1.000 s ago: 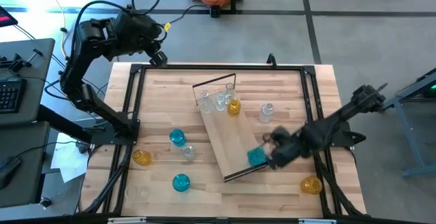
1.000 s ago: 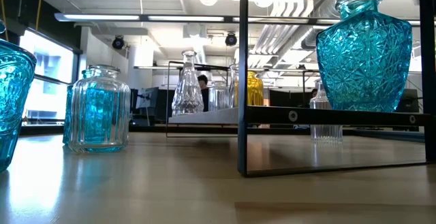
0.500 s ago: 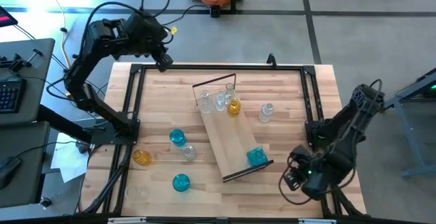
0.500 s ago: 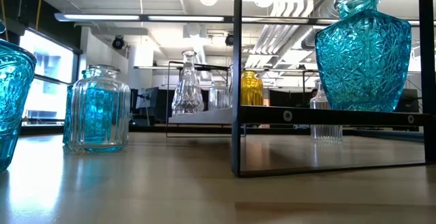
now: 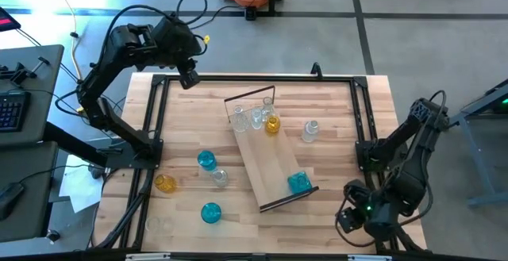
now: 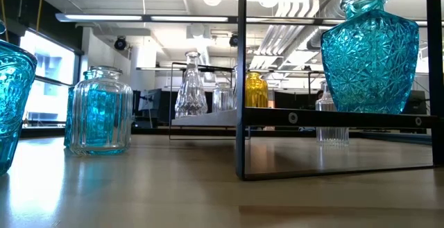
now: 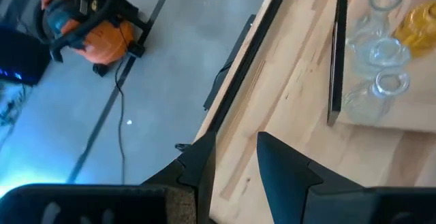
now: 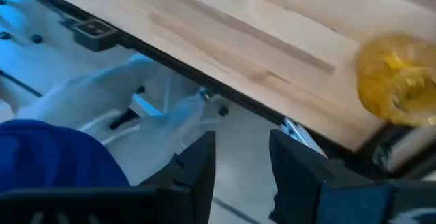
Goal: Sort vases onto shelf
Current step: Put the yellow crystal vase on the shelf aligned with the other yellow crystal vase
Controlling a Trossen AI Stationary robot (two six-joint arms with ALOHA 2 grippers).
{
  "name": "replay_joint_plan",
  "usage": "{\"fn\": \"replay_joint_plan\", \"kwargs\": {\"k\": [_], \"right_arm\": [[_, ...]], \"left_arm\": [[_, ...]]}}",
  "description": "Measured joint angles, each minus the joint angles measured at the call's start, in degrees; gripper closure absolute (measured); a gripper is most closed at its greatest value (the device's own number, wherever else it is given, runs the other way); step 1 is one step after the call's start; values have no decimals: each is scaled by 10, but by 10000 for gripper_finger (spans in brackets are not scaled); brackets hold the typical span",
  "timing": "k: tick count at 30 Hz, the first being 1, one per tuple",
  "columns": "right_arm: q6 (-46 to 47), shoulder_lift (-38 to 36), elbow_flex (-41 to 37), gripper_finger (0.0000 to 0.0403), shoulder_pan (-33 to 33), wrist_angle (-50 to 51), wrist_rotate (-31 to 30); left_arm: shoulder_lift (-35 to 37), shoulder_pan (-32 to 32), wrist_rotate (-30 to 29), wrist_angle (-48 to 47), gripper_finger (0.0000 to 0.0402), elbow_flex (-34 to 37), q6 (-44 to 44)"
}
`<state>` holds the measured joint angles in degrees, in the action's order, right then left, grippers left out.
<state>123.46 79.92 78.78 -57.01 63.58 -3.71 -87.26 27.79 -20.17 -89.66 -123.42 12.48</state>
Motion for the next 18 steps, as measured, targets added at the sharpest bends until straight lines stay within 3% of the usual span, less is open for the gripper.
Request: {"fn": "replay_joint_plan", "kwargs": {"k": [5, 10, 18], "right_arm": [[10, 17, 0, 281, 6, 45, 51], [-9, 49, 0, 281, 8, 94, 58], [-63, 79, -37, 281, -13, 99, 109]], "left_arm": [[0, 0, 2, -3, 300, 0, 33], [0, 1, 2, 0, 300, 0, 47], [0, 1, 19, -1, 300, 0, 31]]}}
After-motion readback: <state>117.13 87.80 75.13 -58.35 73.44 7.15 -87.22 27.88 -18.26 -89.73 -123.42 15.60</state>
